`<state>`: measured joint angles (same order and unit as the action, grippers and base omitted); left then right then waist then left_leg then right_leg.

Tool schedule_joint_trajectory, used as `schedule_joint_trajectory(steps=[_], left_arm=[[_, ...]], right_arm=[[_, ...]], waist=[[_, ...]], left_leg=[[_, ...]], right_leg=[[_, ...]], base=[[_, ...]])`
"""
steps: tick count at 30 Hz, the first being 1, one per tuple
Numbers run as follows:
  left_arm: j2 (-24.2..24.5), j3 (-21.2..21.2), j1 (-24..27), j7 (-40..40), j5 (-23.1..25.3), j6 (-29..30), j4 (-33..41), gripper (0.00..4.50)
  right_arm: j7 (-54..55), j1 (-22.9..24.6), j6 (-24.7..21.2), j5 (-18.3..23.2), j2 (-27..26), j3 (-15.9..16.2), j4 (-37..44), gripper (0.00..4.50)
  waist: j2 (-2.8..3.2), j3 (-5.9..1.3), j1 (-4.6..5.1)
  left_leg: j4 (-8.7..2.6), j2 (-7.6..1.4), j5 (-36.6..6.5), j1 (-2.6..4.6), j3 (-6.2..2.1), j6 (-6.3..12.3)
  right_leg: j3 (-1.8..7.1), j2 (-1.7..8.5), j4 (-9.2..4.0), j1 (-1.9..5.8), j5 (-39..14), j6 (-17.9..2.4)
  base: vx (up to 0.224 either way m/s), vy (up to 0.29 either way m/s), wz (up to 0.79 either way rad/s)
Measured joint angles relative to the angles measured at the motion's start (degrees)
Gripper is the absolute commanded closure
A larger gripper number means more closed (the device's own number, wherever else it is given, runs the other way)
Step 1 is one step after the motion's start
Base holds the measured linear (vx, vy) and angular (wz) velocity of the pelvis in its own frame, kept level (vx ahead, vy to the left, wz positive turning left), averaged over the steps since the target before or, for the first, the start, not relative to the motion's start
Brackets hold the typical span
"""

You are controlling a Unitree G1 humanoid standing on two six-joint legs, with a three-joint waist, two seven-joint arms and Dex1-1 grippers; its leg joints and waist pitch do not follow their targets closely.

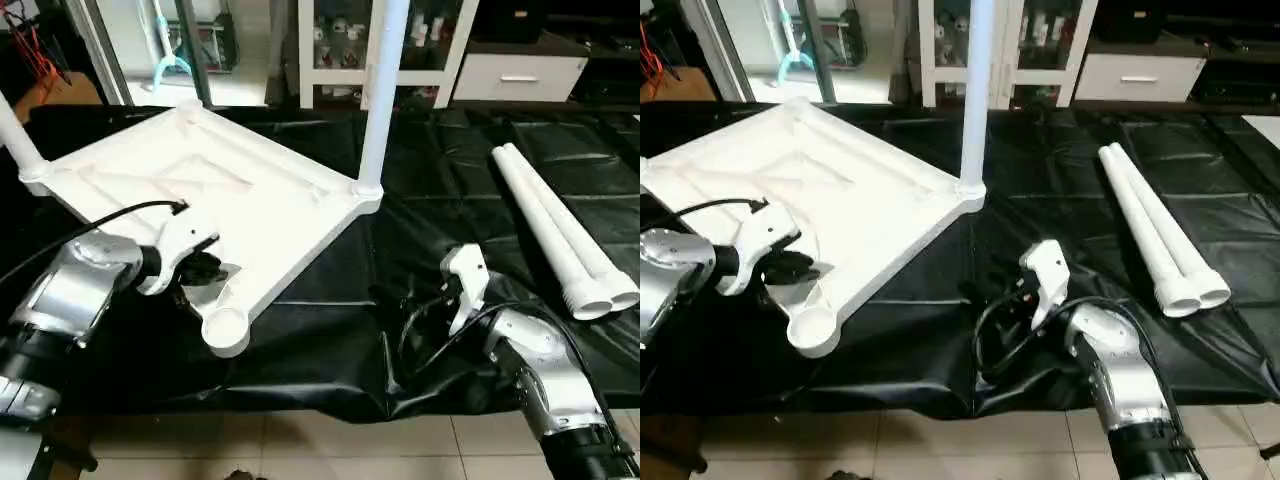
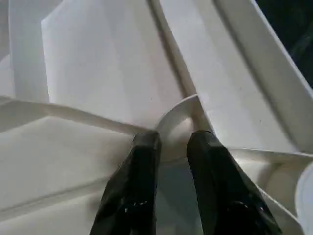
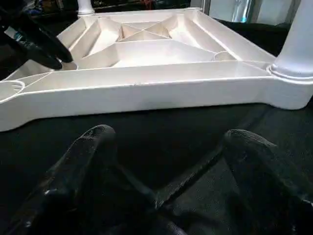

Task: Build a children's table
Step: Rotate table base

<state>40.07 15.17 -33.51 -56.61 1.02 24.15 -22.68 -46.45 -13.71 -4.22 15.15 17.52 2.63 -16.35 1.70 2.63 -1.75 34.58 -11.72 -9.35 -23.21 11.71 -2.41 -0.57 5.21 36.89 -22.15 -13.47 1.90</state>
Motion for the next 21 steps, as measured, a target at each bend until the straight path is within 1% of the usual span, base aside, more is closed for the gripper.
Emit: schedule_joint_trajectory(steps=[2, 4, 9, 10, 11, 13, 15, 17, 19, 21], left_arm=[[-0.12, 0.60, -0.70, 0.00, 0.80, -0.47, -1.22, 3.27], [-1.04, 0.67, -1.31, 0.52, 1.26, -0.67, -2.51, 3.27], [-5.67, 1.08, -3.35, 3.76, 2.14, -0.75, -5.64, 3.27], [-8.11, 0.82, -3.92, 5.50, 2.14, -0.76, -6.85, 3.27], [-9.35, 0.64, -4.36, 6.70, 2.14, -0.76, -7.64, 3.27], [-14.05, 0.01, -5.64, 10.07, 1.95, -1.58, -10.06, 3.27], [-17.32, -1.23, -6.54, 12.94, 1.28, -2.75, -12.36, 3.27], [-22.06, -3.91, -8.28, 17.70, -0.74, -5.82, -15.41, 3.27], [-24.49, -5.67, -10.48, 20.56, -2.37, -8.36, -16.18, 3.27], [-26.30, -9.68, -13.09, 24.25, -4.30, -11.94, -17.59, 3.27]], right_arm=[[0.05, 0.02, 0.00, 0.00, 0.04, -0.02, 0.11, 0.65], [0.12, 0.08, 0.00, 0.00, 0.18, -0.12, 0.25, 0.65], [0.37, 0.09, 0.06, -0.02, 0.22, -0.19, 0.32, 0.65], [0.47, 0.08, 0.12, -0.03, 0.24, -0.21, 0.33, 0.65], [0.52, 0.07, 0.14, -0.03, 0.22, -0.20, 0.33, 0.65], [0.75, 0.03, 0.27, -0.05, 0.15, -0.14, 0.33, 0.65], [1.02, 0.03, 0.47, -0.05, 0.12, -0.14, 0.35, 0.65], [1.11, 0.02, 0.57, -0.08, 0.12, -0.14, 0.41, 0.65], [1.13, 0.01, 0.58, -0.07, 0.11, -0.13, 0.43, 0.65], [1.19, 0.03, 0.58, -0.08, 0.18, -0.17, 0.42, 0.65]], waist=[[0.09, -0.05, 0.14], [0.15, -0.09, 0.10], [0.32, -0.15, -0.49], [0.35, -0.14, -0.79], [0.35, -0.14, -1.08], [0.36, -0.13, -1.75], [0.35, -0.12, -1.86], [0.32, -0.10, -1.87], [0.27, -0.13, -1.52], [0.27, -0.12, -1.18]], left_leg=[[-0.04, 0.00, 0.00, 0.22, 0.00, -0.01], [-0.05, 0.00, 0.00, 0.29, -0.05, -0.01], [-0.06, 0.10, 0.00, 0.38, -0.11, -0.01], [-0.05, 0.14, -0.01, 0.41, -0.10, -0.01], [-0.05, 0.17, -0.01, 0.41, -0.09, -0.01], [-0.06, 0.19, -0.01, 0.31, -0.09, 0.00], [-0.06, 0.21, -0.01, 0.13, -0.07, 0.00], [-0.07, 0.22, 0.00, -0.01, -0.08, 0.01], [-0.06, 0.22, 0.03, -0.24, -0.09, 0.05], [-0.04, 0.21, 0.13, -0.47, -0.19, 0.21]], right_leg=[[0.01, 0.00, 0.04, 0.11, 0.00, -0.01], [-0.03, 0.01, 0.06, 0.14, 0.01, -0.02], [-0.04, 0.09, 0.03, 0.12, -0.01, 0.02], [-0.02, 0.11, 0.00, 0.21, -0.03, 0.05], [0.01, 0.13, -0.04, 0.26, -0.05, 0.08], [0.02, 0.13, -0.22, 0.35, -0.07, 0.12], [0.03, 0.14, -0.36, 0.34, -0.06, 0.10], [-0.01, 0.14, -0.61, 0.35, 0.08, 0.00], [-0.04, 0.15, -0.78, 0.45, 0.60, -0.30], [-0.16, 0.14, -0.86, 0.25, 0.79, -0.21]], base=[[0.000, 0.000, 0.00], [0.000, 0.000, 0.00], [0.000, 0.000, 0.00], [0.000, 0.000, 0.00], [0.000, 0.000, 0.00], [0.000, 0.000, 0.00], [0.000, 0.000, 0.00], [0.000, 0.000, 0.00], [0.000, 0.000, 0.00], [0.000, 0.000, 0.00]])
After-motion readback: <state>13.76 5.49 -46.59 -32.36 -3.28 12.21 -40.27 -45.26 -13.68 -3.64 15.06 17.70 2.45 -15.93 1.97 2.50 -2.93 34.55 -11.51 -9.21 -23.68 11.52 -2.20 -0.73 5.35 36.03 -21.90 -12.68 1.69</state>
